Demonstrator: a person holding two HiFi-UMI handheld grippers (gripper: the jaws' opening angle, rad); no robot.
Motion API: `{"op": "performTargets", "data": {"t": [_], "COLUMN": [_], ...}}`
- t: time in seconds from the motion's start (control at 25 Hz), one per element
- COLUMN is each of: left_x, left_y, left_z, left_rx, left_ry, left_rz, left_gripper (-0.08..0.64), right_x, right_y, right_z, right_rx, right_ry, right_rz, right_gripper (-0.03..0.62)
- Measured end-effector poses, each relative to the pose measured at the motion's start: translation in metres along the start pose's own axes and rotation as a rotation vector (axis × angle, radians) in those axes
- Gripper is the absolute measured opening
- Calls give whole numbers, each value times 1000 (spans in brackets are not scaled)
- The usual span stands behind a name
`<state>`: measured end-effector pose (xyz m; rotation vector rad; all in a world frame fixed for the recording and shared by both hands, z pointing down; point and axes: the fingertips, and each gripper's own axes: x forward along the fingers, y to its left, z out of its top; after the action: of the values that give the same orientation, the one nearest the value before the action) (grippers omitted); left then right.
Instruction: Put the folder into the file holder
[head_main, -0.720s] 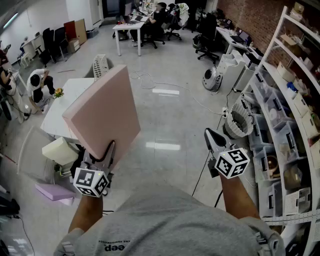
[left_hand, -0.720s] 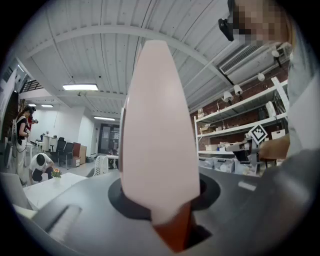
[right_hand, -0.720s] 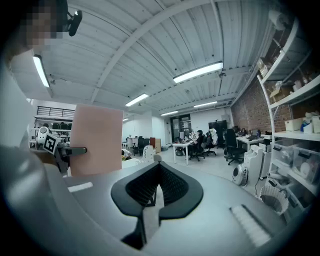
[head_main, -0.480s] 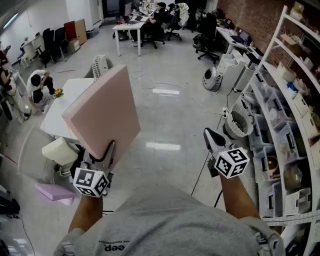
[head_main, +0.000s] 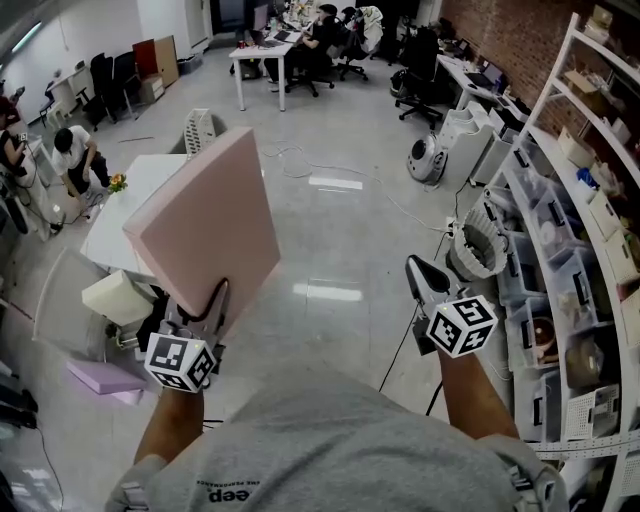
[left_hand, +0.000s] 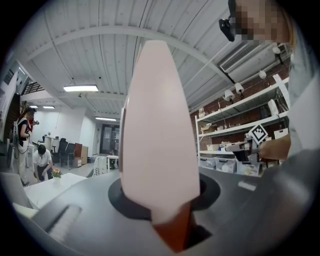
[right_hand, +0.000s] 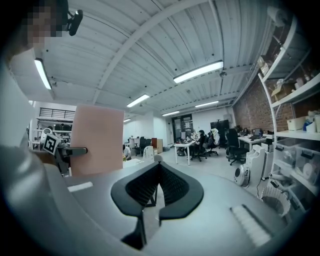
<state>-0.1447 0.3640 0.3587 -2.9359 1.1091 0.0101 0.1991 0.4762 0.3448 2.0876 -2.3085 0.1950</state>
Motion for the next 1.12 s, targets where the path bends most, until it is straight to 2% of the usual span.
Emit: {"op": "performTargets", "data": {"t": [0.48,0.64,0.88,1.12], "left_x": [28,41,81,171], "left_y": [-50,-51,-1,93], "left_z": [-9,-10,-24,-38], "left_rx": [-12,-9,-26,-40], "left_ry": [12,19,19,-4], "left_rz": [17,16,2,-78], "left_gripper": [201,201,201,200], "right_x": [-8,6,58,156], "right_y": [-48,-59,-59,-63], "right_z": [-6,-11,-14,-3], "right_rx": [29,47,53,35], "right_ry": [-14,-7,1,-29], "right_rz": [72,93,82,10], "right_gripper": [5,5,5,5]}}
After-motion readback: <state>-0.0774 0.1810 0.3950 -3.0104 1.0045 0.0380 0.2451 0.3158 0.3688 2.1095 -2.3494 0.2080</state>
